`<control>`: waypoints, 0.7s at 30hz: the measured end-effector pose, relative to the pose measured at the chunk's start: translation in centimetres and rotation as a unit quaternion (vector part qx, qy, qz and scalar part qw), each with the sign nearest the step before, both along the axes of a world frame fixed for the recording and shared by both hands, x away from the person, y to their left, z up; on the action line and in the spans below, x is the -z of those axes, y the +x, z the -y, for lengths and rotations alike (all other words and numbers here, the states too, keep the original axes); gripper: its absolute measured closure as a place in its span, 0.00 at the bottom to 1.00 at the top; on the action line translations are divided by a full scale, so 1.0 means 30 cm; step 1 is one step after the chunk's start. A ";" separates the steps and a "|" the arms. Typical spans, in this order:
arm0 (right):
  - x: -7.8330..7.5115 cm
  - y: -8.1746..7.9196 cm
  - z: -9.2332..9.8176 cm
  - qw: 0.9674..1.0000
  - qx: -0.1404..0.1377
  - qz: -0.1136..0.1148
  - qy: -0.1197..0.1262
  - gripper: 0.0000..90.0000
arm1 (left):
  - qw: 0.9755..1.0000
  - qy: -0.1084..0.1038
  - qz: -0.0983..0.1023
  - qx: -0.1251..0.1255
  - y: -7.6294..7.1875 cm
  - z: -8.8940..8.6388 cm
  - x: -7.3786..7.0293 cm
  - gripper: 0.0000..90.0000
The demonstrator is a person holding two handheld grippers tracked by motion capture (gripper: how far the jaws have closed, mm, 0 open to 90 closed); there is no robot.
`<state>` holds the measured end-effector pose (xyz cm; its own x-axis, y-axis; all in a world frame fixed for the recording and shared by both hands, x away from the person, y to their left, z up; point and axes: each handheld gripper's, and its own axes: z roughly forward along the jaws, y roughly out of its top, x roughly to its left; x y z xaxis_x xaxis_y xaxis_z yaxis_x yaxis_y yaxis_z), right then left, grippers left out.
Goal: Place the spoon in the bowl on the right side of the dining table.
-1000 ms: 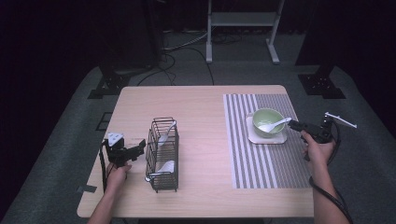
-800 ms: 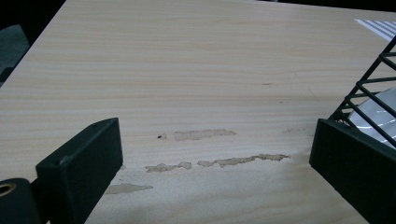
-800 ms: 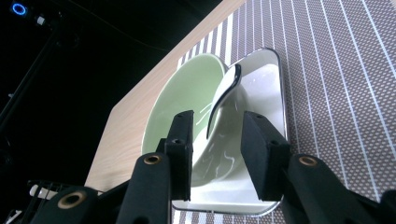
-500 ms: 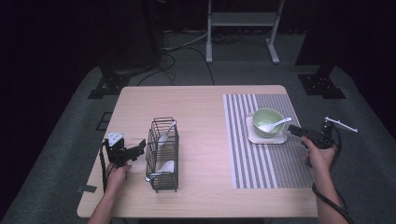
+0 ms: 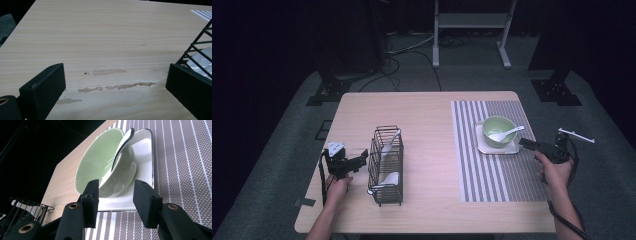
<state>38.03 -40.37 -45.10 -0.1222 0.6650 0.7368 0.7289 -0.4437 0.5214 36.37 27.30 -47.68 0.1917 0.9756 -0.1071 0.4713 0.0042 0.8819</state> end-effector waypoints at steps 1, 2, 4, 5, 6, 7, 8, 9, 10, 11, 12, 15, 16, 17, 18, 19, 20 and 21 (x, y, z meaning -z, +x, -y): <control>0.001 -0.002 -0.002 1.000 -0.001 0.000 -0.001 0.60 | 1.000 0.000 0.000 0.000 0.000 0.000 0.000 0.02; 0.001 -0.004 -0.004 1.000 -0.003 0.000 -0.002 0.60 | 1.000 0.000 0.000 0.000 0.000 0.000 0.000 0.02; 0.001 -0.008 -0.008 1.000 -0.006 0.000 -0.004 0.59 | 1.000 0.000 0.000 0.000 0.000 0.000 0.000 0.02; 0.001 -0.009 -0.011 1.000 -0.007 0.001 -0.006 0.59 | 1.000 0.000 0.000 0.000 0.000 0.000 0.000 0.02; 0.001 -0.011 -0.013 1.000 -0.008 0.002 -0.010 0.58 | 1.000 0.001 0.000 0.000 0.000 0.000 0.000 0.02; -0.001 -0.013 -0.016 1.000 -0.009 0.001 -0.010 0.58 | 1.000 0.001 0.000 0.000 0.000 0.000 0.000 0.02; -0.002 -0.015 -0.018 1.000 -0.011 0.002 -0.012 0.58 | 1.000 0.000 0.000 0.000 0.000 0.000 0.000 0.02; -0.003 -0.016 -0.021 1.000 -0.013 0.003 -0.015 0.57 | 1.000 0.000 0.000 0.000 0.000 0.000 0.000 0.02; -0.005 -0.018 -0.024 1.000 -0.014 0.002 -0.020 0.56 | 1.000 0.000 0.000 -0.001 0.000 0.000 0.000 0.02; -0.005 -0.020 -0.027 1.000 -0.016 0.004 -0.023 0.55 | 1.000 0.000 0.000 0.000 0.000 0.000 0.000 0.02; -0.006 -0.022 -0.029 1.000 -0.018 0.003 -0.024 0.55 | 1.000 0.000 0.000 0.000 0.000 0.000 0.000 0.02; -0.004 -0.029 -0.039 0.999 -0.025 0.005 -0.027 0.54 | 1.000 0.001 0.001 0.000 0.000 0.001 0.000 0.02; -0.003 -0.031 -0.043 0.999 -0.028 0.004 -0.028 0.54 | 1.000 0.001 0.001 0.000 0.000 0.001 0.000 0.02; -0.002 -0.033 -0.048 0.999 -0.031 0.003 -0.031 0.54 | 1.000 0.000 0.001 0.000 0.000 0.000 0.000 0.02; 0.000 -0.035 -0.052 0.999 -0.033 0.002 -0.033 0.53 | 1.000 0.000 0.000 0.000 0.000 0.000 0.000 0.02; 0.003 -0.037 -0.055 0.999 -0.035 0.003 -0.032 0.53 | 1.000 -0.001 0.000 0.000 0.000 0.000 0.000 0.02; 0.005 -0.040 -0.058 0.999 -0.037 0.003 -0.029 0.52 | 1.000 -0.001 0.000 0.000 0.000 0.000 0.000 0.02; 0.008 -0.043 -0.062 0.999 -0.039 0.003 -0.030 0.52 | 1.000 0.000 0.000 0.000 0.000 0.000 0.000 0.02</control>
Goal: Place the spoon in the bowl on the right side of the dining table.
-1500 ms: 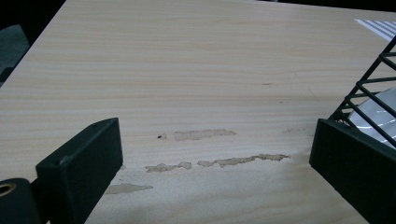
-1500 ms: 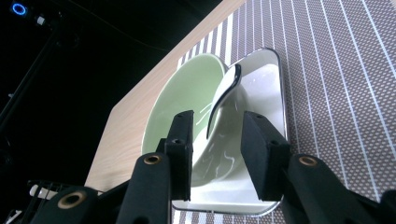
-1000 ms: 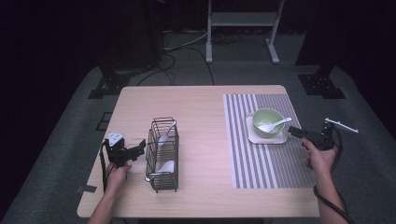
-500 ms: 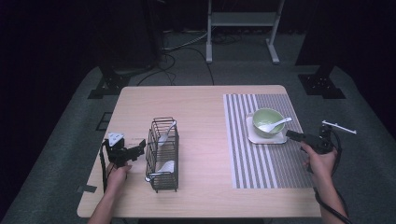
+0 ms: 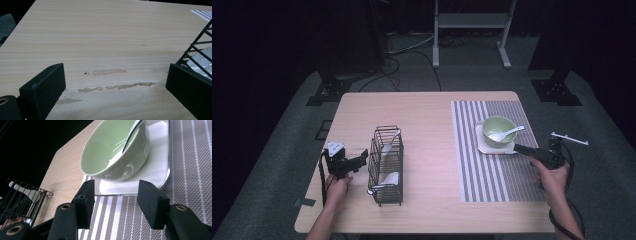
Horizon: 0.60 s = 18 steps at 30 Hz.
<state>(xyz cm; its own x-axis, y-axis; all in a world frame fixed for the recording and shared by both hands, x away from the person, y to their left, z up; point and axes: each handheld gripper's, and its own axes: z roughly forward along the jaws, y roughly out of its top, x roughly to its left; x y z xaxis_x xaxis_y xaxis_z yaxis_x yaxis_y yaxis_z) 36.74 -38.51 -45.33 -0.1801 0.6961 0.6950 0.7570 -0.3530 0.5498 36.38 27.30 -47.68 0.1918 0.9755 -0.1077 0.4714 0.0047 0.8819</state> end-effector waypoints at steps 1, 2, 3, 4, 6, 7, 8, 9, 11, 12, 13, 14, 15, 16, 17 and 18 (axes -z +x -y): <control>0.003 -0.002 -0.004 1.000 -0.002 0.001 -0.003 0.52 | 1.000 0.000 0.000 0.000 0.000 0.000 0.000 0.02; 0.005 -0.005 -0.007 1.000 -0.004 -0.001 -0.004 0.52 | 1.000 0.001 0.000 0.000 0.000 0.001 0.000 0.02; 0.008 -0.007 -0.010 1.000 -0.005 -0.001 -0.004 0.52 | 1.000 0.001 0.000 0.000 0.000 0.001 0.000 0.02; 0.011 -0.010 -0.012 1.000 -0.007 -0.002 -0.004 0.52 | 1.000 0.001 0.000 0.000 0.000 0.001 0.000 0.02; 0.015 -0.015 -0.017 1.000 -0.009 -0.002 -0.009 0.51 | 1.000 0.000 0.000 0.000 0.000 0.000 0.000 0.02; 0.017 -0.018 -0.019 1.000 -0.010 -0.002 -0.009 0.51 | 1.000 0.000 0.000 0.000 0.000 0.000 0.000 0.02; 0.019 -0.021 -0.022 1.000 -0.012 -0.002 -0.009 0.51 | 1.000 0.000 0.000 0.000 0.000 0.000 0.000 0.02; 0.020 -0.024 -0.023 1.000 -0.014 -0.001 -0.010 0.51 | 1.000 0.000 0.000 0.000 0.000 0.000 0.000 0.02; 0.022 -0.031 -0.026 1.000 -0.016 -0.001 -0.006 0.51 | 1.000 0.000 0.000 0.000 0.000 0.000 0.000 0.02; 0.021 -0.035 -0.028 1.000 -0.018 -0.001 -0.007 0.51 | 1.000 0.000 0.000 -0.001 0.000 0.000 0.000 0.02; 0.021 -0.039 -0.031 1.000 -0.020 0.000 -0.008 0.51 | 1.000 0.000 0.000 0.000 0.000 0.000 0.000 0.02; 0.020 -0.042 -0.032 1.000 -0.021 0.001 -0.007 0.50 | 1.000 0.000 0.000 -0.001 0.000 0.000 0.000 0.02; 0.021 -0.045 -0.033 1.000 -0.023 0.002 -0.007 0.50 | 1.000 0.000 0.000 -0.001 0.000 0.001 0.000 0.02; 0.020 -0.048 -0.035 1.000 -0.023 0.003 -0.006 0.51 | 1.000 0.001 0.000 -0.001 0.000 0.001 0.000 0.02; 0.019 -0.052 -0.037 1.000 -0.024 0.003 -0.008 0.50 | 1.000 0.001 0.001 -0.001 0.000 0.001 0.000 0.02; 0.018 -0.056 -0.039 1.000 -0.026 0.005 -0.008 0.50 | 1.000 0.001 0.000 -0.001 0.000 0.001 0.000 0.02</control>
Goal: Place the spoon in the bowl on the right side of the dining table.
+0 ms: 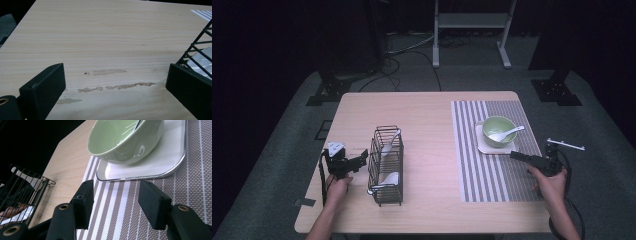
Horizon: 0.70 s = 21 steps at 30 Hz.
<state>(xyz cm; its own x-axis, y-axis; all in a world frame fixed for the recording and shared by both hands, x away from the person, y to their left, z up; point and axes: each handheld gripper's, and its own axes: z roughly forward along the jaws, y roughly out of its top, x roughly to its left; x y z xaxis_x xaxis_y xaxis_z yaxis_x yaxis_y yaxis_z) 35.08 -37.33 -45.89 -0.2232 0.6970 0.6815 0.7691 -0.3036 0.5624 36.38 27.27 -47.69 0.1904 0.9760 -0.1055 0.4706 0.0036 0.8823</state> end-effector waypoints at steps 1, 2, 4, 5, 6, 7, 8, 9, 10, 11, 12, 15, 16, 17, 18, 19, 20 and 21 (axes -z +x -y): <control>0.000 -0.003 -0.002 1.000 -0.002 0.002 -0.001 0.50 | 1.000 0.000 0.000 0.000 0.000 0.000 0.000 0.02; -0.001 -0.007 -0.006 1.000 -0.003 0.002 -0.002 0.50 | 1.000 0.000 0.000 0.000 0.000 0.000 0.000 0.02; -0.001 -0.015 -0.011 1.000 -0.006 0.005 0.004 0.50 | 1.000 0.000 0.000 0.000 0.000 0.000 0.000 0.02; -0.002 -0.019 -0.015 1.000 -0.009 0.004 0.009 0.50 | 1.000 0.000 0.000 0.000 0.000 0.000 0.000 0.02; -0.002 -0.021 -0.019 1.000 -0.010 0.006 0.008 0.50 | 1.000 0.000 0.000 0.000 0.000 0.000 0.000 0.02; -0.004 -0.025 -0.023 1.000 -0.012 0.007 0.006 0.50 | 1.000 0.000 0.000 0.000 0.000 0.000 0.000 0.02; -0.006 -0.027 -0.028 1.000 -0.014 0.007 0.006 0.50 | 1.000 0.000 0.000 0.000 0.000 0.001 0.000 0.02; -0.006 -0.030 -0.032 1.000 -0.016 0.011 0.004 0.50 | 1.000 0.001 0.000 0.000 0.000 0.001 0.000 0.02; -0.008 -0.033 -0.036 1.000 -0.019 0.011 0.004 0.50 | 1.000 0.000 0.001 0.000 0.000 0.001 0.000 0.02; -0.009 -0.036 -0.040 1.000 -0.021 0.011 0.003 0.50 | 1.000 0.001 0.001 0.000 0.000 0.001 0.000 0.02; -0.009 -0.039 -0.045 1.000 -0.022 0.012 -0.001 0.50 | 1.000 0.000 0.000 0.000 0.000 0.001 0.000 0.02; -0.008 -0.047 -0.058 1.000 -0.029 0.011 -0.005 0.50 | 1.000 0.000 0.000 0.000 0.000 0.000 0.000 0.02; -0.007 -0.049 -0.064 0.999 -0.031 0.012 -0.009 0.50 | 1.000 0.000 0.000 0.000 0.000 0.000 0.000 0.02; -0.007 -0.051 -0.069 0.999 -0.033 0.012 -0.013 0.50 | 1.000 0.000 0.000 0.000 0.000 0.000 0.000 0.02; -0.006 -0.054 -0.074 0.999 -0.036 0.013 -0.015 0.50 | 1.000 0.000 0.000 0.000 0.000 0.000 0.000 0.02; -0.006 -0.056 -0.080 0.999 -0.038 0.012 -0.016 0.50 | 1.000 0.000 0.000 0.000 0.000 0.000 0.000 0.02; -0.005 -0.058 -0.085 0.999 -0.041 0.013 -0.019 0.50 | 1.000 0.000 0.000 -0.001 0.000 0.000 0.000 0.02; -0.005 -0.060 -0.089 0.999 -0.043 0.014 -0.022 0.50 | 1.000 0.000 0.000 -0.001 0.000 0.000 0.000 0.02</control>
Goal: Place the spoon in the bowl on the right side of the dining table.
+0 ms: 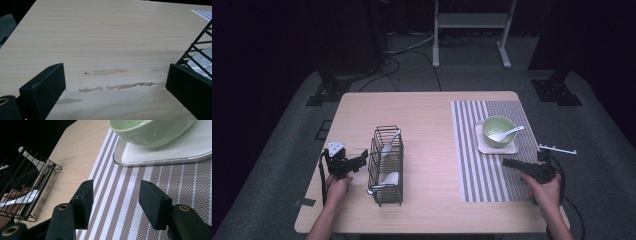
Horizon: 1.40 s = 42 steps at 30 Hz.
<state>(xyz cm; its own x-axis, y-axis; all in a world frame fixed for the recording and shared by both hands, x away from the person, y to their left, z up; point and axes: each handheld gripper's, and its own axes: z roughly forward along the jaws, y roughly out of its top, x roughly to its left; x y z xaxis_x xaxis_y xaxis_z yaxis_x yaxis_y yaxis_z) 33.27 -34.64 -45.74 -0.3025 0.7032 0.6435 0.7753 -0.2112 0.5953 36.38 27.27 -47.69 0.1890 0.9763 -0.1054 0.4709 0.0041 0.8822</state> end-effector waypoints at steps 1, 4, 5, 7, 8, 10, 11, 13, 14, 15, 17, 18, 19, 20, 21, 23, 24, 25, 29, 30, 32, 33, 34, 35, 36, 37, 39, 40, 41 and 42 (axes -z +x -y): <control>0.000 -0.002 -0.005 1.000 -0.001 0.001 -0.001 0.50 | 1.000 0.000 0.000 0.000 0.000 0.000 0.000 0.02; -0.001 -0.008 -0.017 1.000 -0.007 0.002 -0.003 0.49 | 1.000 0.000 0.000 0.000 0.000 0.000 0.000 0.02; 0.000 -0.011 -0.020 1.000 -0.009 0.004 -0.004 0.49 | 1.000 0.001 0.000 0.001 0.000 0.000 0.000 0.02; 0.000 -0.017 -0.028 1.000 -0.013 0.005 0.002 0.49 | 1.000 0.000 0.000 0.000 0.000 0.000 0.000 0.02; 0.000 -0.020 -0.032 1.000 -0.015 0.005 0.005 0.49 | 1.000 0.000 0.000 0.000 0.000 0.000 0.000 0.02; 0.000 -0.027 -0.040 1.000 -0.020 0.007 0.002 0.49 | 1.000 0.000 0.000 0.000 0.000 0.000 0.000 0.02; 0.001 -0.030 -0.044 1.000 -0.022 0.007 0.003 0.49 | 1.000 0.000 0.000 0.000 0.000 0.000 0.000 0.02; 0.004 -0.036 -0.053 1.000 -0.027 0.005 0.003 0.49 | 1.000 0.000 0.000 0.000 0.000 0.000 0.000 0.02; 0.004 -0.037 -0.058 1.000 -0.029 0.005 0.002 0.49 | 1.000 0.000 0.000 0.000 0.000 0.000 0.000 0.02; 0.003 -0.039 -0.062 0.999 -0.032 0.005 0.002 0.49 | 1.000 0.000 0.000 0.000 0.000 0.000 0.000 0.02; 0.001 -0.043 -0.070 0.999 -0.035 0.006 0.001 0.49 | 1.000 0.000 0.000 0.000 0.000 0.000 0.000 0.02; -0.001 -0.045 -0.074 0.999 -0.038 0.007 0.000 0.49 | 1.000 0.000 0.000 0.000 0.000 0.000 0.000 0.02; -0.003 -0.047 -0.078 0.999 -0.040 0.008 -0.003 0.49 | 1.000 0.001 0.000 0.000 0.000 0.000 0.000 0.02; -0.006 -0.049 -0.083 0.999 -0.043 0.009 -0.004 0.49 | 1.000 0.000 0.000 0.000 0.000 0.000 0.000 0.02; -0.008 -0.051 -0.087 0.999 -0.045 0.011 -0.005 0.49 | 1.000 0.000 0.000 0.000 0.000 0.000 0.000 0.02; -0.009 -0.053 -0.094 0.999 -0.048 0.012 -0.003 0.48 | 1.000 0.001 0.000 0.000 0.000 0.000 0.000 0.02; -0.008 -0.054 -0.097 0.999 -0.050 0.012 -0.001 0.48 | 1.000 0.001 0.000 0.000 0.000 0.000 0.000 0.02; -0.008 -0.055 -0.101 0.999 -0.052 0.014 -0.002 0.48 | 1.000 0.001 0.000 0.000 0.000 0.000 0.000 0.02; -0.009 -0.060 -0.114 0.998 -0.057 0.014 -0.005 0.48 | 1.000 0.001 0.000 0.001 0.000 0.000 0.000 0.02; -0.009 -0.062 -0.116 0.998 -0.058 0.016 -0.008 0.48 | 1.000 0.000 0.000 0.001 0.000 0.001 0.000 0.02; -0.006 -0.064 -0.120 0.998 -0.058 0.019 -0.010 0.48 | 1.000 0.001 0.000 0.001 0.000 0.000 0.000 0.02; -0.004 -0.066 -0.122 0.998 -0.059 0.019 -0.008 0.48 | 1.000 0.000 0.000 0.001 0.000 0.000 0.000 0.02; 0.000 -0.067 -0.125 0.998 -0.061 0.020 -0.008 0.47 | 1.000 0.000 0.000 0.001 0.000 0.000 0.000 0.02; 0.002 -0.068 -0.127 0.998 -0.061 0.019 -0.009 0.47 | 1.000 0.000 0.000 0.001 0.000 0.000 0.000 0.02; 0.005 -0.070 -0.130 0.998 -0.063 0.020 -0.010 0.47 | 1.000 0.000 0.000 0.000 0.000 0.000 0.000 0.02; 0.007 -0.071 -0.134 0.998 -0.065 0.019 -0.013 0.47 | 1.000 0.000 0.000 0.001 0.000 0.000 0.000 0.02; 0.008 -0.075 -0.140 0.997 -0.067 0.024 -0.021 0.47 | 1.000 -0.001 0.000 0.000 0.000 0.000 0.000 0.02; 0.006 -0.078 -0.142 0.997 -0.066 0.029 -0.025 0.47 | 1.000 -0.001 0.000 0.000 0.000 -0.001 0.000 0.02; 0.005 -0.079 -0.142 0.997 -0.067 0.031 -0.026 0.47 | 1.000 0.000 0.000 0.000 0.000 0.000 0.000 0.02; 0.004 -0.081 -0.143 0.997 -0.067 0.034 -0.024 0.47 | 1.000 0.000 0.000 0.000 0.000 0.001 0.000 0.02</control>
